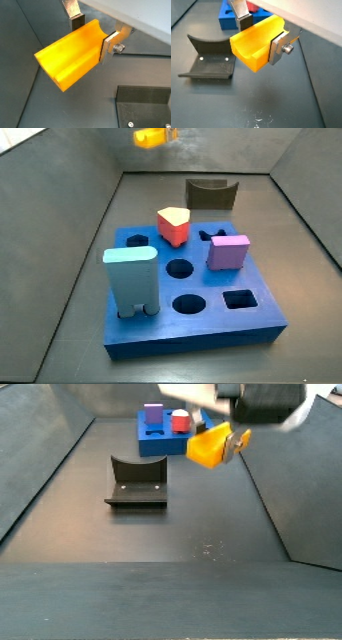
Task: Pick up the arch object. Move up. Place the arch object on the fixture. Regrasp the arch object. Move to above the board. Insert the arch object.
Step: Place the arch object on the fixture.
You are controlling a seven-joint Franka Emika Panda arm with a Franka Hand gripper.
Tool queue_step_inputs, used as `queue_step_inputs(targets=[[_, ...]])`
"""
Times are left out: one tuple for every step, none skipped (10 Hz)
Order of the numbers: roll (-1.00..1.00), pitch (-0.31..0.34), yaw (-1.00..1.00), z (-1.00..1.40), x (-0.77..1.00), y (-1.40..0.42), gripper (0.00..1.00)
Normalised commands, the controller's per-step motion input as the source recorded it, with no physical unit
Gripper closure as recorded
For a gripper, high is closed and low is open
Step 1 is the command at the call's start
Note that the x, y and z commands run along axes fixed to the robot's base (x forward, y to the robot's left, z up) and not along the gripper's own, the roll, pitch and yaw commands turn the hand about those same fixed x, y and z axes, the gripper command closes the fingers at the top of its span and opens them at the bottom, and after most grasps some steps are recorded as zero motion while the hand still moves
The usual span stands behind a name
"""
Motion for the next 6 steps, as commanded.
queue_step_inputs(targets=[[0.11,0.096,0.02,0.52,-0.01,-0.01,1.0],[0.1,0.1,0.02,0.38,-0.01,0.0,1.0],[0.08,0.108,0.02,0.19,0.0,0.0,1.0],[-0.06,0.001,1.0,-0.05,1.0,-0.59,1.0],[-0.06,0.003,1.0,-0.1,1.0,-0.56,1.0],[-0.07,0.002,1.0,-0.08,1.0,-0.42,1.0]])
